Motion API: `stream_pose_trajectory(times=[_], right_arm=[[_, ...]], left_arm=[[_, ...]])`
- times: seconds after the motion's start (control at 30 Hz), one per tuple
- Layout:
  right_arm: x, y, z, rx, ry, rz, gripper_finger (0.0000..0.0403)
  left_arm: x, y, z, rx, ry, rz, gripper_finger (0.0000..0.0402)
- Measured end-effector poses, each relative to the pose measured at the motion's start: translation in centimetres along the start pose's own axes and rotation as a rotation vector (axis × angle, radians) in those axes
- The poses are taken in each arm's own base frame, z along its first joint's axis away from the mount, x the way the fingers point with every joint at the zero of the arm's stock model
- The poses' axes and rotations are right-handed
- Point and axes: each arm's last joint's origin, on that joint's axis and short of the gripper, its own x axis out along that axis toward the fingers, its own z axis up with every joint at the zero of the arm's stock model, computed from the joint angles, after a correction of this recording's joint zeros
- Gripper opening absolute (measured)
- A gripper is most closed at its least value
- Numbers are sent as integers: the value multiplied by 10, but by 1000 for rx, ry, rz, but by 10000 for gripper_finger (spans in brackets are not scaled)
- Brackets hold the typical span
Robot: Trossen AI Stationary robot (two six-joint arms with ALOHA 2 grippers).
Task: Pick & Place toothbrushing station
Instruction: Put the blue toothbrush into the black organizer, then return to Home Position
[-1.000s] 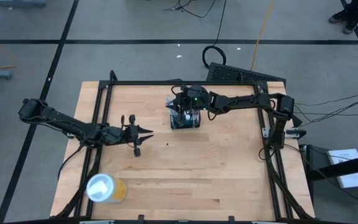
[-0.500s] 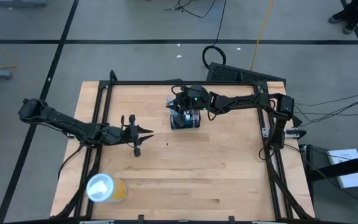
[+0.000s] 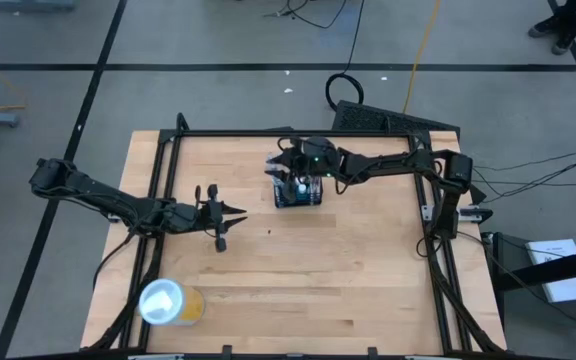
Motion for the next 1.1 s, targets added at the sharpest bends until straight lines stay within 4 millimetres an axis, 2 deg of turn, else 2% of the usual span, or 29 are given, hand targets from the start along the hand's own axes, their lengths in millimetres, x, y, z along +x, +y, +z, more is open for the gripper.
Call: stream_pose_trajectory(times=[0.37, 0.57, 0.73, 0.87, 0.97, 1.1], right_arm=[[0, 0, 8, -51, -78, -5, 206], [-16, 5, 36, -105, -185, -28, 217], [-41, 12, 67, -136, -258, -33, 216], [-71, 23, 92, -103, -284, -4, 217], [-97, 35, 107, -96, -269, 36, 213], [-132, 60, 121, -122, -235, 111, 197]], left_arm=[[0, 0, 0, 2, 2, 0, 81], [0, 1, 0, 11, 1, 32, 81], [0, 1, 3, 5, -29, 35, 81], [-6, 1, 9, 9, -74, 12, 81], [-17, 2, 17, 4, -136, -11, 81], [-44, 6, 40, -10, -229, -60, 81]])
